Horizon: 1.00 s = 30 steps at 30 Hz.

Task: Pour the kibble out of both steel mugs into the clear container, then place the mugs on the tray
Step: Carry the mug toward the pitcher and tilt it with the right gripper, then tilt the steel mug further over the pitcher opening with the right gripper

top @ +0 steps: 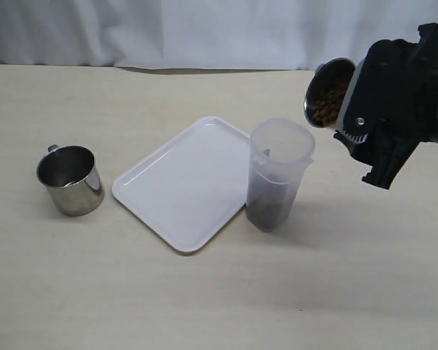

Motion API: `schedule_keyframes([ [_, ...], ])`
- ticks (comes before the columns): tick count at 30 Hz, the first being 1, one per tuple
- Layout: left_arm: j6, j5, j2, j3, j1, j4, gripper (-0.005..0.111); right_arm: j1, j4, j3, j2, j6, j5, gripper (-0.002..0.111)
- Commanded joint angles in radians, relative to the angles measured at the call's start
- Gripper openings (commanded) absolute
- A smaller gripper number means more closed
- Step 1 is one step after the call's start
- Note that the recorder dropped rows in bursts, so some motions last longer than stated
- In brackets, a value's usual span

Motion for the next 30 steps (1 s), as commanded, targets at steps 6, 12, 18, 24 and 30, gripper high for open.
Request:
schedule_keyframes([
  [6, -0.003, -0.01, -0.002, 0.002, 0.003, 0.001, 0.0, 0.003, -0.009, -0.032, -0.002, -0.098, -0.05, 0.005],
  [12, -0.003, -0.01, -0.002, 0.002, 0.003, 0.001, 0.0, 0.003, -0.009, -0.032, -0.002, -0.131, -0.05, 0.005],
  [18, -0.003, -0.01, -0.002, 0.002, 0.003, 0.001, 0.0, 0.003, -0.009, -0.032, -0.002, -0.14, -0.066, 0.005],
  [24, -0.003, -0.01, -0.002, 0.002, 0.003, 0.001, 0.0, 0.003, -0.009, -0.032, 0.018, -0.15, -0.078, 0.005],
  [30, -0.003, -0.005, -0.002, 0.002, 0.003, 0.001, 0.0, 0.026, -0.006, -0.032, 0.055, -0.153, -0.08, 0.005],
])
